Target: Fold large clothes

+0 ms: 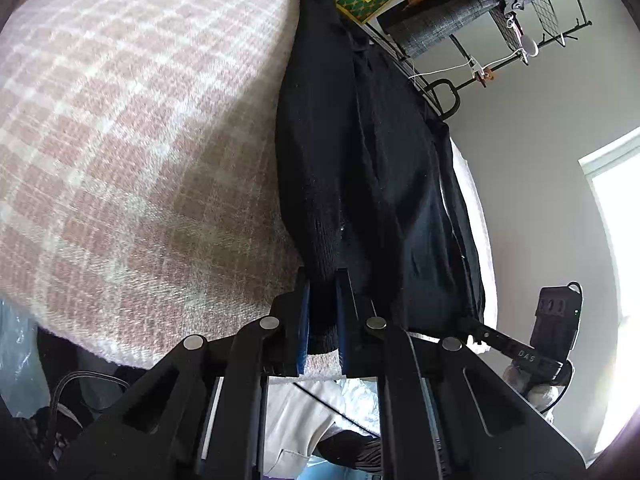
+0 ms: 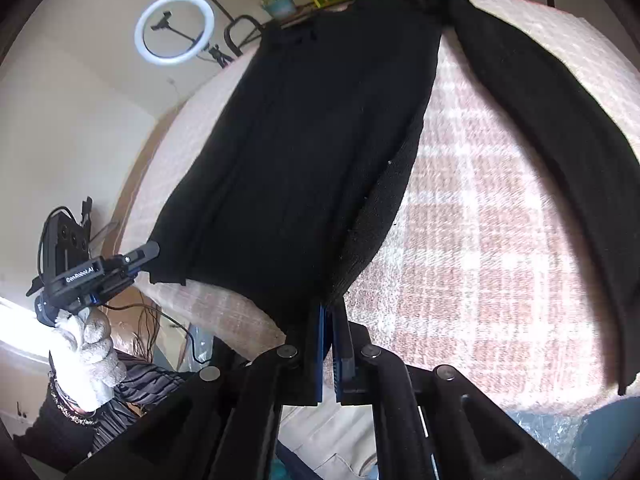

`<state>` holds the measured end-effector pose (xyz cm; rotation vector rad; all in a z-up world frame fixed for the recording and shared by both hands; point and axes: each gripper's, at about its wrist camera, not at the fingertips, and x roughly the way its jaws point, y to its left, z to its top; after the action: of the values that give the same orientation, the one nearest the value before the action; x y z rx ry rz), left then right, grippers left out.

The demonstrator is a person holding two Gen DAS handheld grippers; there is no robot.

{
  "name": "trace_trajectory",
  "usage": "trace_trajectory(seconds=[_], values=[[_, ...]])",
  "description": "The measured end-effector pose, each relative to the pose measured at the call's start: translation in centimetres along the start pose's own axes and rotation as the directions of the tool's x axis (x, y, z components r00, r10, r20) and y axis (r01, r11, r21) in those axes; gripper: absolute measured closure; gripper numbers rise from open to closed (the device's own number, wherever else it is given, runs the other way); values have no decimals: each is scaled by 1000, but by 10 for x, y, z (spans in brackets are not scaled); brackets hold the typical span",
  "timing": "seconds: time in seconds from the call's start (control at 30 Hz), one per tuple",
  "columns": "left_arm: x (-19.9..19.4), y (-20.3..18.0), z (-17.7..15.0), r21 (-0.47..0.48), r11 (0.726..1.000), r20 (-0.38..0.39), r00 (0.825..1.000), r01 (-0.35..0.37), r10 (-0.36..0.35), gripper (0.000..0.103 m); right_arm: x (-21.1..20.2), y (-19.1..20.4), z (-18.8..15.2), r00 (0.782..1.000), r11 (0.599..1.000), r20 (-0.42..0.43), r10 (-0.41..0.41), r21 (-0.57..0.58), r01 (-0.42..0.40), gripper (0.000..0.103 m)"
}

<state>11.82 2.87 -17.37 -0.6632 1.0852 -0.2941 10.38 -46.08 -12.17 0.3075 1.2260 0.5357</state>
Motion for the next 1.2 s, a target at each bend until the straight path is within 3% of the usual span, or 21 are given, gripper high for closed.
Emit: trace_trajectory(seconds=[0.1, 0.23, 0.37, 0.47, 0.53, 0.63, 0.7, 1.0, 1.2], values=[[0, -5, -4, 52, 997, 16, 999, -50, 49, 94, -18, -16, -4, 999, 999, 43, 21, 42, -22, 103], [29, 8, -12, 38, 993, -29, 993, -112, 113, 94, 15, -28, -9, 997, 997, -66, -50, 53, 53, 103], [32, 1, -12, 73, 989, -22, 992, -125, 127, 94, 16, -20, -8, 995, 997, -67, -72, -3, 72, 102], [27, -8, -11, 117, 980, 7, 987, -160, 160, 92, 12, -16, -7, 995, 997, -63, -73, -28, 72, 93], [16, -10, -14, 142, 974, 43, 984, -179, 175, 92, 6, -13, -9, 994, 993, -28, -104, -58, 102, 57], [-4, -15, -23, 188, 959, 89, 976, -213, 200, 92, -14, -16, -11, 995, 992, 46, -90, -85, 94, 53], [-14, -25, -24, 218, 949, 126, 971, -226, 202, 92, -27, -23, -11, 993, 992, 90, -83, -84, 90, 46], [-24, -87, -38, 382, 904, 195, 973, -190, 123, 92, -84, -60, -11, 945, 987, 287, -159, 47, 152, 40], [7, -152, -46, 483, 870, 127, 991, -102, 46, 92, -129, -78, -18, 908, 976, 382, -174, 191, 107, 35]])
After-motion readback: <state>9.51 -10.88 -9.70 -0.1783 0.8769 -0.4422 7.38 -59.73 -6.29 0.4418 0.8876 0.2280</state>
